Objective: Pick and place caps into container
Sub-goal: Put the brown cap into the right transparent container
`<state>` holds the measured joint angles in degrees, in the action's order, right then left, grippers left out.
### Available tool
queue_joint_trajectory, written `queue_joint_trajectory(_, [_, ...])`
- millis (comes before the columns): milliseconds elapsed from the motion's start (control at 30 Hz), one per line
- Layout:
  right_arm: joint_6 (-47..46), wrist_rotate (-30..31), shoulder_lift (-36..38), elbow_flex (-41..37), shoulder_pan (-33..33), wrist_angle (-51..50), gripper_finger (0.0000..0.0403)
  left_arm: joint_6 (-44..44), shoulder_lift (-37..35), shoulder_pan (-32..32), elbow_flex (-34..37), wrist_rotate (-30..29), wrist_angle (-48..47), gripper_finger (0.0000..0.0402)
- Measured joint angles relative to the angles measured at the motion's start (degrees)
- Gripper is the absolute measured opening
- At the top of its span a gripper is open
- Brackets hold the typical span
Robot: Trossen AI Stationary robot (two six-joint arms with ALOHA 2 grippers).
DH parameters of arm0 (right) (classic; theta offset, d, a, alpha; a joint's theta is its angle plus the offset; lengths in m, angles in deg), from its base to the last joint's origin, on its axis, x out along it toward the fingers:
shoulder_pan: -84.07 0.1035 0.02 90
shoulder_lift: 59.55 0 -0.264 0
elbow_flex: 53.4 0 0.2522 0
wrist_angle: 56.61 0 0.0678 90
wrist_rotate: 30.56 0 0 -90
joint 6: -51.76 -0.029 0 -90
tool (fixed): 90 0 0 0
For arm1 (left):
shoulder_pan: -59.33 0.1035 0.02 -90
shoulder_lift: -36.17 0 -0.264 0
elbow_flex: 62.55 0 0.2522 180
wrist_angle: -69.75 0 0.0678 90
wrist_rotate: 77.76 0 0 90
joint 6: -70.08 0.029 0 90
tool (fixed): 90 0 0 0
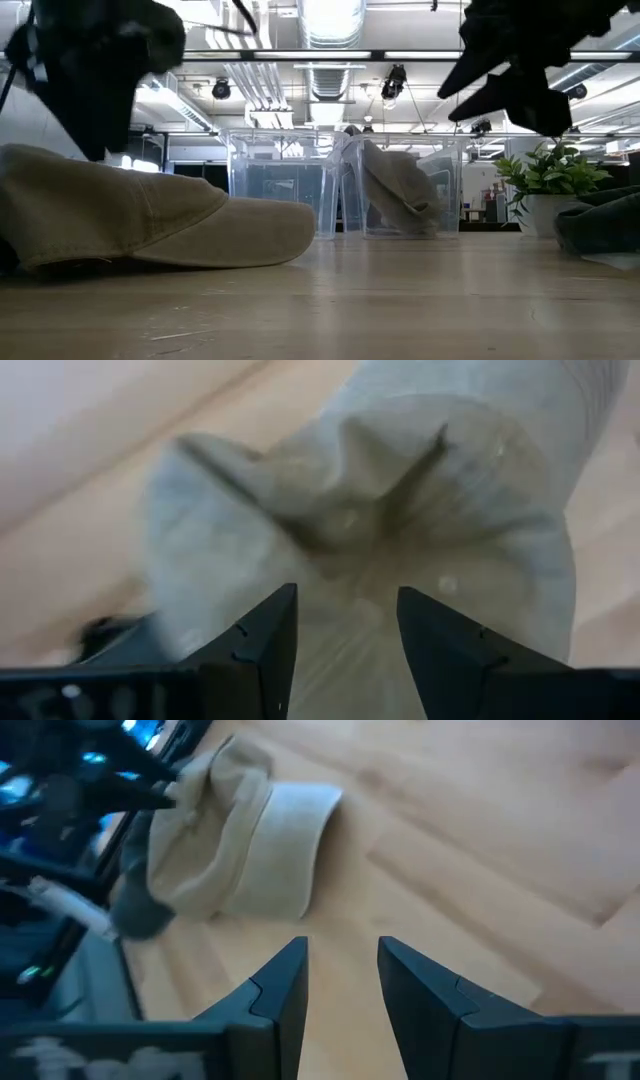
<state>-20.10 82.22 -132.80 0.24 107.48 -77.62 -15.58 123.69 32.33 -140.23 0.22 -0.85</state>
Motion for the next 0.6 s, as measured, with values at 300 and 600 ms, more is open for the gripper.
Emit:
queue_joint_trajectory(300, [-3.5, -1.9, 0.0, -3.5, 0.1, 3.1, 0.0121, 6.7, 3.2, 4.2, 11.3, -0.4, 30.4, 0.0165])
queue_joint_trajectory(600, [-2.8, -1.7, 0.0, -3.1, 0.0, 3.1, 0.0121, 32.5, 15.0, 6.7, 5.2, 0.5, 39.3, 0.0164])
